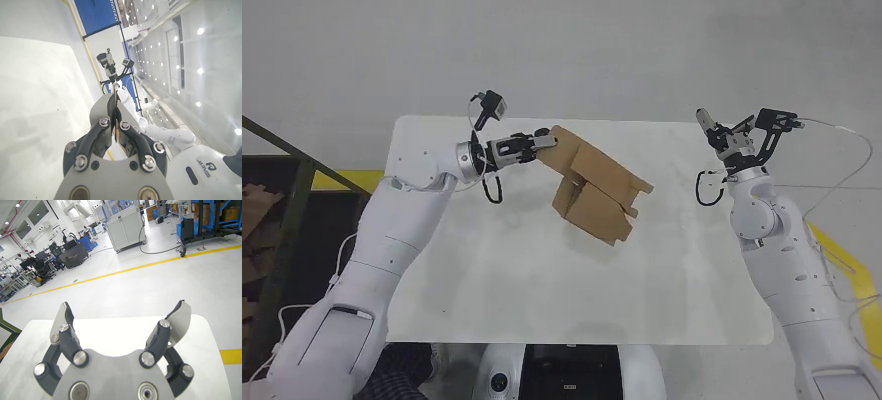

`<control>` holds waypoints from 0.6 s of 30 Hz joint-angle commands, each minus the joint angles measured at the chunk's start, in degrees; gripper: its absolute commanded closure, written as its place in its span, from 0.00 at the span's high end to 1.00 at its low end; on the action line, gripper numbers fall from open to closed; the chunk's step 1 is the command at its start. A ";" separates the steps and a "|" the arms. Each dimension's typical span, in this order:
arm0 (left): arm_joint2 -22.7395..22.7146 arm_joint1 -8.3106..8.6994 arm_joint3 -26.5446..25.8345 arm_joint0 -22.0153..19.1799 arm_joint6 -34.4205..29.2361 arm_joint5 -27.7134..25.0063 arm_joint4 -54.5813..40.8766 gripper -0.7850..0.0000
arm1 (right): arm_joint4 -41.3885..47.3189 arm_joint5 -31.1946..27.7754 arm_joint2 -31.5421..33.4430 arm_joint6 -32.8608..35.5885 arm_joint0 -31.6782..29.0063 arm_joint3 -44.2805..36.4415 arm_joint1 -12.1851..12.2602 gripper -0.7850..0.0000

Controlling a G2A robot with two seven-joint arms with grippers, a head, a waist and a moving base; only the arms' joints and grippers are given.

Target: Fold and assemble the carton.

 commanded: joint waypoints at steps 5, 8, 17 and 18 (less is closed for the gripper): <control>0.09 0.07 -1.66 0.83 -2.34 -0.21 -0.09 0.00 | 0.00 0.00 0.00 0.00 0.00 0.00 0.00 1.00; -0.24 0.15 -1.77 1.06 -2.81 0.03 -0.40 0.00 | 0.00 0.00 0.00 0.00 0.00 0.00 0.00 1.00; -0.24 0.15 -1.77 1.06 -2.81 0.03 -0.40 0.00 | 0.00 0.00 0.00 0.00 0.00 0.00 0.00 1.00; -0.24 0.15 -1.77 1.06 -2.81 0.03 -0.40 0.00 | 0.00 0.00 0.00 0.00 0.00 0.00 0.00 1.00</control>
